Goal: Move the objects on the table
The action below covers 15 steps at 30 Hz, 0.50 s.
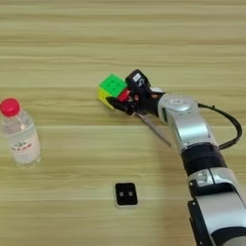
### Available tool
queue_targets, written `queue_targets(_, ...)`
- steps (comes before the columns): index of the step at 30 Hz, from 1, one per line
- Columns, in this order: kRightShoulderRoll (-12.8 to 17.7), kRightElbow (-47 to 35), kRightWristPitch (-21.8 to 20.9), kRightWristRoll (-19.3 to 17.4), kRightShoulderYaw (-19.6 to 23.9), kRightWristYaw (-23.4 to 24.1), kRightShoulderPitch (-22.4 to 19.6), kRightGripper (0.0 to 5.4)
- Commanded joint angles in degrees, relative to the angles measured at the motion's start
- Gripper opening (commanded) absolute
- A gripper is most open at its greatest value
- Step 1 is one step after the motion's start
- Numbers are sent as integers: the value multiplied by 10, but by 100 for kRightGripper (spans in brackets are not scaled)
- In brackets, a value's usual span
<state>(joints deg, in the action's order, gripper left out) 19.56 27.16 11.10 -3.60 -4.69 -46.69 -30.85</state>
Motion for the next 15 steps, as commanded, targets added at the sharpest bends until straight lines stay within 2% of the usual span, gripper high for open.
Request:
queue_targets(1, 4, -32, -13, -13, 11, 7, -43, 332)
queue_targets(15, -9, -12, -20, 5, -7, 0, -27, 332)
